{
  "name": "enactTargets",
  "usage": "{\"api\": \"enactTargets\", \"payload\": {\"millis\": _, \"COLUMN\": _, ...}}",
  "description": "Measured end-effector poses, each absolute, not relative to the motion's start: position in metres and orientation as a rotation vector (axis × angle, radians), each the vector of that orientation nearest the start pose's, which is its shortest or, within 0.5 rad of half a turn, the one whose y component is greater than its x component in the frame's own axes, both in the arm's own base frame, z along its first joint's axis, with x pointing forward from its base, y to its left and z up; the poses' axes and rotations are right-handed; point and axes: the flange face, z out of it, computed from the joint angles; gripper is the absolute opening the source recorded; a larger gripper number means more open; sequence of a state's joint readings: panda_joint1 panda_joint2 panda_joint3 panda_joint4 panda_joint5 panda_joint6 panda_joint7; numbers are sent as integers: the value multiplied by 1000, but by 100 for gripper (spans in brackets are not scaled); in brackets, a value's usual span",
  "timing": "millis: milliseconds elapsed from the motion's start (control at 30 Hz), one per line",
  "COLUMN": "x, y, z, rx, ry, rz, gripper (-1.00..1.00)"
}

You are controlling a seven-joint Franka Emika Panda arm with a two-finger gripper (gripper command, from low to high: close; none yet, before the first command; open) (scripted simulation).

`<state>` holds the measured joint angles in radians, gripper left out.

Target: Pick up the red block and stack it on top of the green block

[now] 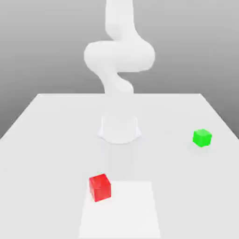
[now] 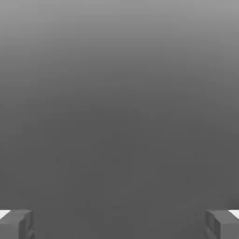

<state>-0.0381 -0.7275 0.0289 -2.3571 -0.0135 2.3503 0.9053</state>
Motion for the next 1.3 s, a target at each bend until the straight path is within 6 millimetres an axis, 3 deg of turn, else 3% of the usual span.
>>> {"api": "enactTargets", "payload": {"millis": 133, "x": 417, "y": -10, "z": 562, "rx": -2390, "ry": 1493, "rz": -762, "gripper": 0}}
{"api": "enactTargets", "payload": {"millis": 300, "x": 432, "y": -31, "z": 437, "rx": -2272, "ry": 1867, "rz": -530, "gripper": 0}}
{"api": "enactTargets", "payload": {"millis": 433, "x": 417, "y": -47, "z": 336, "rx": -2114, "ry": 2173, "rz": -322, "gripper": 0}}
{"api": "enactTargets", "payload": {"millis": 533, "x": 387, "y": -56, "z": 261, "rx": -1942, "ry": 2411, "rz": -141, "gripper": 0}}
{"api": "enactTargets", "payload": {"millis": 600, "x": 366, "y": -57, "z": 223, "rx": -1833, "ry": 2534, "rz": -41, "gripper": 0}}
{"api": "enactTargets", "payload": {"millis": 867, "x": 358, "y": -57, "z": 156, "rx": -1782, "ry": 2584, "rz": -2, "gripper": 0}}
{"api": "enactTargets", "payload": {"millis": 900, "x": 357, "y": -57, "z": 148, "rx": -1784, "ry": 2584, "rz": -1, "gripper": -100}}
{"api": "enactTargets", "payload": {"millis": 1133, "x": 357, "y": -57, "z": 146, "rx": -1783, "ry": 2583, "rz": -3, "gripper": -100}}
{"api": "enactTargets", "payload": {"millis": 1300, "x": 360, "y": -57, "z": 180, "rx": -1779, "ry": 2583, "rz": -6, "gripper": -100}}
